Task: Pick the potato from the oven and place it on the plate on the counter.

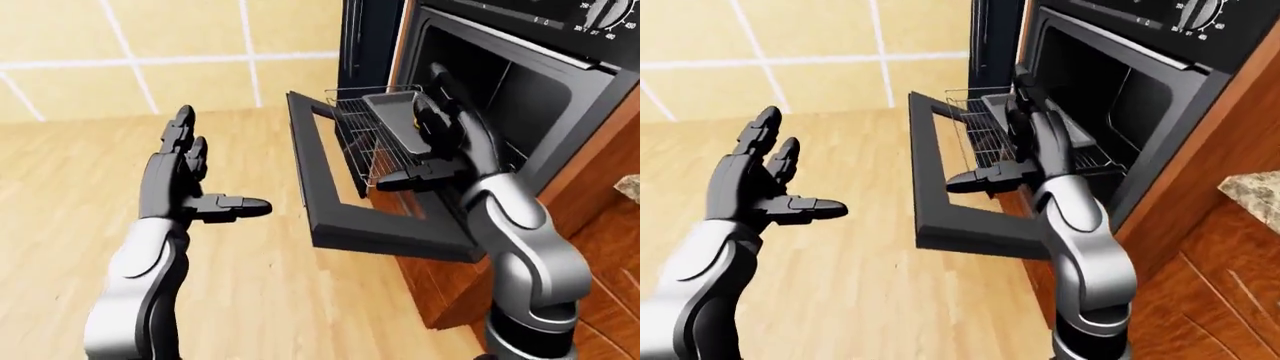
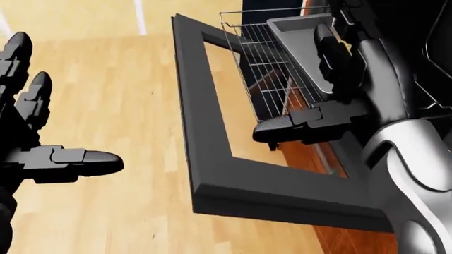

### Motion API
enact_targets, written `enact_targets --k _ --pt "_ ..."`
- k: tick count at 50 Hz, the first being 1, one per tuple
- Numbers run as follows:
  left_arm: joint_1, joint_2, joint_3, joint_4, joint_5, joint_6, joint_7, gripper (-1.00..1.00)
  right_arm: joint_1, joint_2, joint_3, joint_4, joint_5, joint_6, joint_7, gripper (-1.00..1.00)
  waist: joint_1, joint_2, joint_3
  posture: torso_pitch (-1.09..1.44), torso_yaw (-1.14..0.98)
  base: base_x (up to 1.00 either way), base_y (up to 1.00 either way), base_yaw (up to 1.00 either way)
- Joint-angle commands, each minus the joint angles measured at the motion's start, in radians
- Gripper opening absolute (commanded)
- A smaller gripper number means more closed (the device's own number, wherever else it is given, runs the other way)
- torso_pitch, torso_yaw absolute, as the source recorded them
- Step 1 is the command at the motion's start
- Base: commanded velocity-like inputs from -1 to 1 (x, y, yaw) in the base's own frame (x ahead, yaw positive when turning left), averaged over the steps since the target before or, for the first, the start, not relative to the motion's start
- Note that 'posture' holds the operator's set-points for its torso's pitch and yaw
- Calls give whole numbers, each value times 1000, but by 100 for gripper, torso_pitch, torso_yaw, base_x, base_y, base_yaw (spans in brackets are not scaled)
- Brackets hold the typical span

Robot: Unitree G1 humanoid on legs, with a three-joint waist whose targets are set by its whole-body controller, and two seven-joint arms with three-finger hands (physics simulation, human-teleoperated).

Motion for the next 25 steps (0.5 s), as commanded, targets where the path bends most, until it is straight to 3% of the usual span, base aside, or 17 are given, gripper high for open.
enact_targets --k 1,3,4,5,6,7,8,10,13,15,16,17,18,19,20,25 --pt "-31 12 1 -17 -1 -39 -3 100 -26 -2 -2 -28 5 -29 5 100 0 16 -5 0 0 39 -63 0" --pt "-30 12 -4 -18 4 -38 -5 100 -25 1 4 -39 4 -22 5 100 -5 89 32 0 0 49 -84 0" --pt "-29 14 -1 -21 4 -35 -6 100 -16 -3 15 -37 -6 -34 15 100 6 137 21 0 0 50 -84 0" --pt "-24 14 0 -21 7 -39 -8 100 -13 -1 14 -35 -10 -37 20 100 20 138 54 0 0 48 -84 0" --pt "-24 13 -1 -27 8 -33 -7 100 -10 2 16 -33 -14 -42 23 100 12 110 33 0 0 50 -84 0" --pt "-25 12 0 -36 8 -24 -6 100 -10 4 21 -41 -20 -37 26 100 16 117 -1 0 0 49 -84 0" --pt "-20 10 1 -36 8 -28 -8 100 -9 0 36 -43 -37 -44 37 100 19 121 -18 0 0 49 -84 0" --pt "-18 8 1 -34 10 -31 -9 100 -13 12 36 -61 -43 -26 45 100 23 123 -26 0 0 50 -84 0" --pt "-14 7 3 -37 10 -33 -10 100 -14 15 37 -67 -57 -24 58 100 44 100 -25 0 0 50 -73 0" --pt "-9 5 -3 -20 17 -50 -13 100 -17 24 46 -61 -68 -34 66 100 58 26 -33 0 0 50 -45 0" --pt "-14 8 1 -25 15 -41 -14 100 -16 30 56 -71 -74 -29 68 100 46 -34 -50 0 0 50 -37 0" --pt "-15 10 5 -25 14 -40 -16 100 -16 36 57 -72 -76 -30 72 100 31 -11 -22 0 0 32 0 0" --pt "-16 13 10 -31 12 -34 -17 100 -15 38 59 -69 -81 -36 74 100 60 -34 -12 0 0 12 0 59" --pt "-8 13 14 -21 12 -50 -21 100 -12 41 64 -79 -82 -34 82 100 43 -33 -36 0 0 11 0 100" --pt "-5 13 15 -20 12 -53 -21 100 -9 43 68 -80 -87 -37 88 100 37 -31 -39 0 0 10 0 100" --pt "-19 18 15 -32 9 -32 -20 100 -22 54 59 -84 -87 -24 88 100 28 11 -19 0 0 11 0 100"
